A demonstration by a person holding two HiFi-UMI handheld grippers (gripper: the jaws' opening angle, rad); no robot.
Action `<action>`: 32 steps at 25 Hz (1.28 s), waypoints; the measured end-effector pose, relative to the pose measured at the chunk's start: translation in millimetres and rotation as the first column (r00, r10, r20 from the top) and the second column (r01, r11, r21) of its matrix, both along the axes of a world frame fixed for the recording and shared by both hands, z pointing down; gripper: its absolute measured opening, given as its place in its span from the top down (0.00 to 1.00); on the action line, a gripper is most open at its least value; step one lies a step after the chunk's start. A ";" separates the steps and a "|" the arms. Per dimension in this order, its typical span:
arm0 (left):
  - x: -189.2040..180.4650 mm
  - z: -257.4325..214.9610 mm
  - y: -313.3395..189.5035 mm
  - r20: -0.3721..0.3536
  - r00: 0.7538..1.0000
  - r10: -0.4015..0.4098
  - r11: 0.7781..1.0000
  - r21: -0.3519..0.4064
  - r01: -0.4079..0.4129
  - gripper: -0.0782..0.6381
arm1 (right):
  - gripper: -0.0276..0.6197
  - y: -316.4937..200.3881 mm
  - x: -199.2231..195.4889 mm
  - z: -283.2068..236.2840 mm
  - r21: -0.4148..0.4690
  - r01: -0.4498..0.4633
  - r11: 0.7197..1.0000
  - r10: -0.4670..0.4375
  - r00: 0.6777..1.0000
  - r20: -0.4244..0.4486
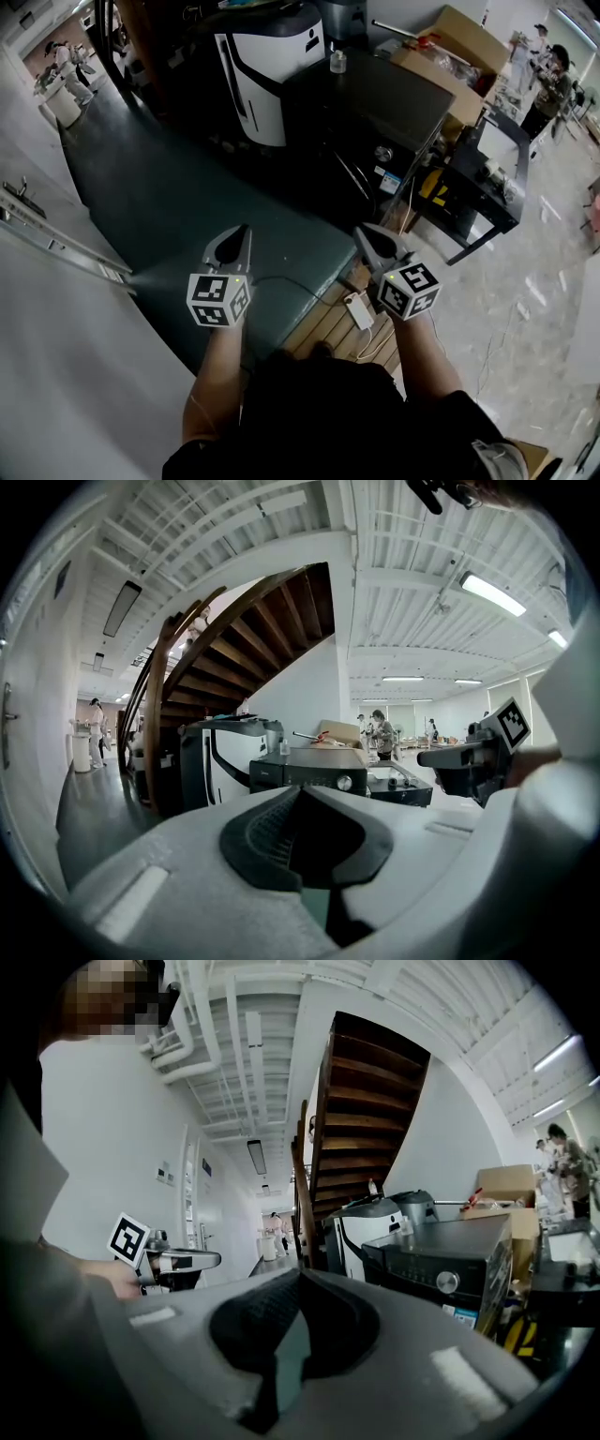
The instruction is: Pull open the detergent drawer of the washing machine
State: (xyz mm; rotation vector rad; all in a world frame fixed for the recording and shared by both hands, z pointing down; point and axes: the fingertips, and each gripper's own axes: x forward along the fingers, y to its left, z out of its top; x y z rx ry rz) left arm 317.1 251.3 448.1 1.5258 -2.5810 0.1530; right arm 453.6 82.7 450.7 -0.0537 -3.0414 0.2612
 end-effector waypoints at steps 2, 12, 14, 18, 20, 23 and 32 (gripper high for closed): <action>2.8 0.7 -0.3 -0.004 1.000 -0.014 1.000 0.003 0.014 0.88 | 0.95 -5.6 5.0 4.5 -0.012 -0.012 1.000 0.012 1.000 -0.008; 18.6 7.8 -2.9 -0.023 0.999 -0.039 0.999 -0.010 0.038 0.88 | 0.95 -9.9 18.5 20.3 -0.046 0.010 0.999 -0.011 0.999 -0.035; 18.6 10.9 -3.4 -0.027 0.999 -0.039 0.999 -0.017 0.039 0.88 | 0.95 -8.2 15.8 23.3 -0.053 0.021 0.998 -0.023 0.999 -0.036; 12.0 12.3 -4.7 -0.030 0.999 -0.043 0.999 -0.026 0.042 0.88 | 0.95 -7.7 5.5 26.5 -0.057 0.036 0.998 -0.039 0.998 -0.045; 5.9 13.9 -6.5 -0.034 0.998 -0.045 0.999 -0.028 0.044 0.88 | 0.95 -10.6 -2.1 28.6 -0.063 0.039 0.997 -0.042 0.998 -0.051; -7.8 19.0 -10.0 -0.047 0.998 -0.046 0.999 -0.029 0.044 0.88 | 0.95 -15.0 -17.3 31.6 -0.068 0.041 0.997 -0.045 0.997 -0.060; -82.1 25.8 -41.7 -0.065 0.998 -0.014 1.000 -0.027 0.013 0.88 | 0.95 -36.2 -94.5 43.2 -0.075 0.048 0.996 -0.055 0.994 -0.098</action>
